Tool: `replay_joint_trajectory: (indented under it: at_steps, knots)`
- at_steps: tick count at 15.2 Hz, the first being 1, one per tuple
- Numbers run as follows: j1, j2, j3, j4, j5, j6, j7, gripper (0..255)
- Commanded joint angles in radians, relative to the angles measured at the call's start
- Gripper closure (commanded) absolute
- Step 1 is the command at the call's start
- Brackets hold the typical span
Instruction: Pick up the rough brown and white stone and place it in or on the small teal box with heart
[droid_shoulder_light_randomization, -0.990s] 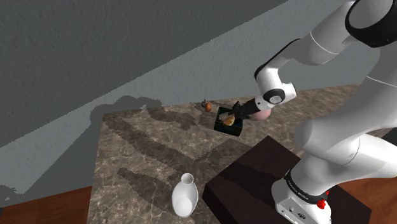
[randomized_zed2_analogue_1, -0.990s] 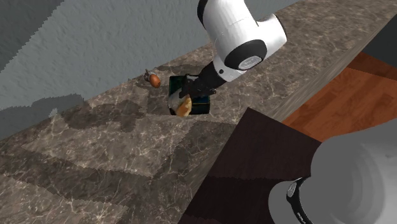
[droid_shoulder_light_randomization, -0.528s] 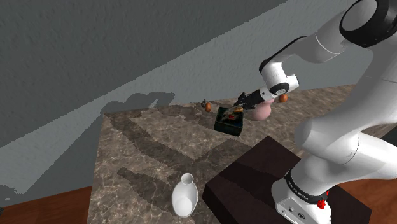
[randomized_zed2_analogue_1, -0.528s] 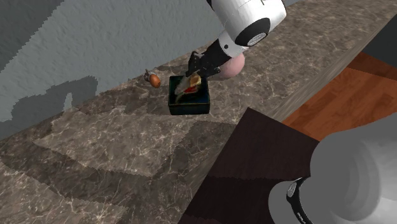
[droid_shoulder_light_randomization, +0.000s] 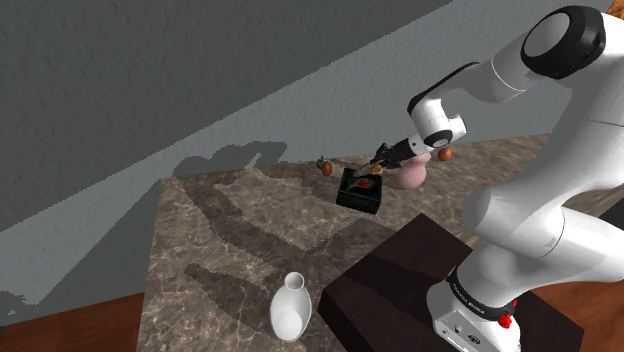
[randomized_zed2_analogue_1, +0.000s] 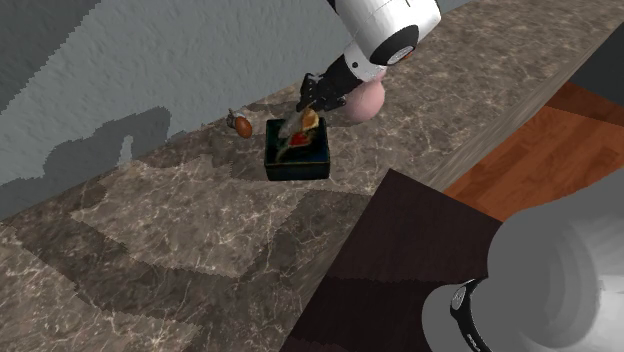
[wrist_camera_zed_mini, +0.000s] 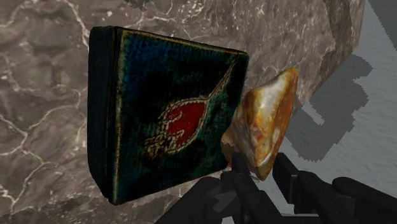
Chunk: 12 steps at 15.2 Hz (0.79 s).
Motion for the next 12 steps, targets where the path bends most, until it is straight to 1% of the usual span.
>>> replay_joint_trajectory:
  at_steps: [1, 12]
  knots:
    - [0.002, 0.028, 0.000, 0.009, 0.009, 0.015, -0.022, 255]
    - [0.009, 0.193, -0.003, 0.072, 0.063, 0.089, -0.147, 255]
